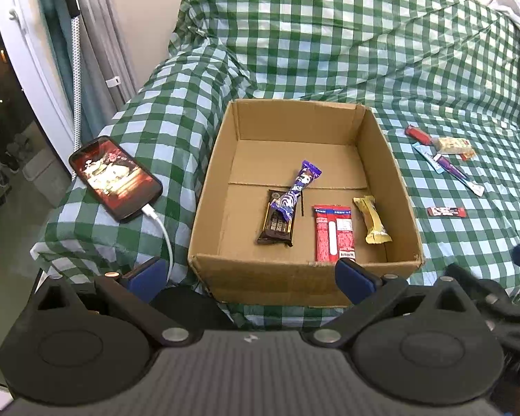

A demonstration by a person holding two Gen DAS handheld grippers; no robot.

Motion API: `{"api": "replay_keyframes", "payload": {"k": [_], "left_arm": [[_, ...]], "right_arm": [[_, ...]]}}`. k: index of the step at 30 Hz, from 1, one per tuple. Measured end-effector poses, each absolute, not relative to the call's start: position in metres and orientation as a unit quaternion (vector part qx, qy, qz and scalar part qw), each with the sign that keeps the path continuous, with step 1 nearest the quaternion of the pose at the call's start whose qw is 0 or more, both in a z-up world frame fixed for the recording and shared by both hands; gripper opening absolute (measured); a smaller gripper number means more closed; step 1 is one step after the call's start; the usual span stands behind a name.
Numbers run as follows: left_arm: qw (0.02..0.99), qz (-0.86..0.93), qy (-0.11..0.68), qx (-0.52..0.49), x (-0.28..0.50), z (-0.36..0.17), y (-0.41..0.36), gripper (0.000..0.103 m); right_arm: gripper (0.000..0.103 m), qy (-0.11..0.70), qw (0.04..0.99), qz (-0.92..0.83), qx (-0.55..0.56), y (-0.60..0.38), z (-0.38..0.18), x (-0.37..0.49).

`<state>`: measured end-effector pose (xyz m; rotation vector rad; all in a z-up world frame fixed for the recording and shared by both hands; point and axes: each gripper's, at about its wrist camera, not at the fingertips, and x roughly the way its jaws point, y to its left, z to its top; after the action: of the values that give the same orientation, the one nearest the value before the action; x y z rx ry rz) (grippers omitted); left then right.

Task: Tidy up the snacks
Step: 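Reach the right tool to the sofa and grasp the white cracker bar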

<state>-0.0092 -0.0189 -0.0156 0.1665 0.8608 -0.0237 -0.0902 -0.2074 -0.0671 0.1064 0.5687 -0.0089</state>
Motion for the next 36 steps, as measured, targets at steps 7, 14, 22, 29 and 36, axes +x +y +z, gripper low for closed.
{"api": "replay_keyframes", "payload": {"k": [7, 14, 22, 29, 36], "left_arm": [[0.895, -0.015, 0.439, 0.075, 0.036, -0.010, -0.052, 0.103], [0.892, 0.002, 0.448, 0.054, 0.088, -0.007, -0.080, 0.103], [0.875, 0.031, 0.480, 0.059, 0.150, -0.026, -0.094, 0.103], [0.875, 0.038, 0.478, 0.064, 0.192, -0.034, -0.111, 0.103], [0.887, -0.037, 0.456, 0.055, 0.238, -0.032, -0.187, 0.103]], "right_arm": [[0.100, 0.277, 0.948, -0.092, 0.124, -0.296, -0.080, -0.052], [0.100, 0.264, 0.901, -0.205, 0.276, -0.426, -0.106, 0.032], [0.101, 0.277, 0.828, -0.298, 0.386, -0.523, -0.170, 0.209], [0.089, 0.334, 0.795, -0.353, 0.364, -0.558, -0.232, 0.328], [0.045, 0.311, 0.829, -0.307, 0.349, -0.576, -0.229, 0.267]]}}
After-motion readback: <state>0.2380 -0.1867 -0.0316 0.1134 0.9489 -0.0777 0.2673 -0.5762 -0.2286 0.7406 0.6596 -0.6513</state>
